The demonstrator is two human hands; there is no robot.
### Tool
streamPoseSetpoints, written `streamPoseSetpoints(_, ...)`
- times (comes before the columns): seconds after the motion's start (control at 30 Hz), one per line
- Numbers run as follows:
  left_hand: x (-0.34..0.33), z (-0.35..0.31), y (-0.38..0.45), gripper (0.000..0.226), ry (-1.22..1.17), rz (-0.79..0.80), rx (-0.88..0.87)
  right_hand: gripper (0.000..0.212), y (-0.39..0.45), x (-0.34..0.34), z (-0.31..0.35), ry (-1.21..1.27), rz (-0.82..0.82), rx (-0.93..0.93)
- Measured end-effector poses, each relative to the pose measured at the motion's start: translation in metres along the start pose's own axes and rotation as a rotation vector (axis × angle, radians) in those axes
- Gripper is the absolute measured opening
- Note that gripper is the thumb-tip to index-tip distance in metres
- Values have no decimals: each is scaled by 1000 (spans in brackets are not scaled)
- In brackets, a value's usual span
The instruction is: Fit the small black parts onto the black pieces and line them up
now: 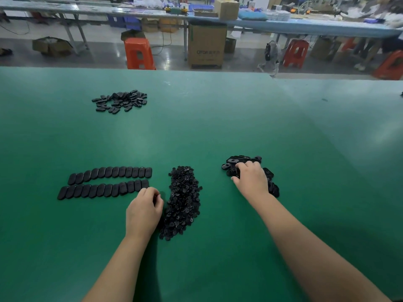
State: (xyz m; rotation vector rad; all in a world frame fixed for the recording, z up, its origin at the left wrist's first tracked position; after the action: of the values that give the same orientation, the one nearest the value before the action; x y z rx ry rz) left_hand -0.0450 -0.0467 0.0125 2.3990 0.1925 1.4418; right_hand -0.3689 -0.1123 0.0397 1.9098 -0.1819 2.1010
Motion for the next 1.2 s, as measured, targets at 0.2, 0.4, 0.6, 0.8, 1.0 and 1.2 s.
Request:
streamPoseSetpoints(0.2,0,0,0,5,4,8,-1,34,1,3,6,-12,21,41)
streamPoseSetpoints(0.4,0,1,0,7,5,10,2,30,-7,9,3,46,46,40)
streamPoseSetpoints(0.6,0,1,0,7,3,1,-8,24,-14,11,-9,234,90,14)
streamPoseSetpoints(0.8,1,-1,-1,7,1,-3,-8,13,-13,21,-26,582,41,-181)
streamPoseSetpoints(1.0,4,-2,-3,8,-42,-32,-9,9,-28,17,-19,1126,184,-353)
streamPoseSetpoints(1.2,6,-6,-4,8,-79,-44,-40,13,-74,-8,25,1181,375,-262)
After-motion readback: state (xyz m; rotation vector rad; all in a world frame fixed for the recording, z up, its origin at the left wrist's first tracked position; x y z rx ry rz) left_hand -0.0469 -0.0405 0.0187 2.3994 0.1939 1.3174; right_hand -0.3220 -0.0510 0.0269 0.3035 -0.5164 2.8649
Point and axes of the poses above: each hand's wrist, its own y-axis towards the middle knuckle, its own x-axis out of the back of the hand, z = x × y, the point moved 5 cm from there along y, towards the middle knuckle, and after that the axes turned 12 degrees about -x, right-handed, at the moved point
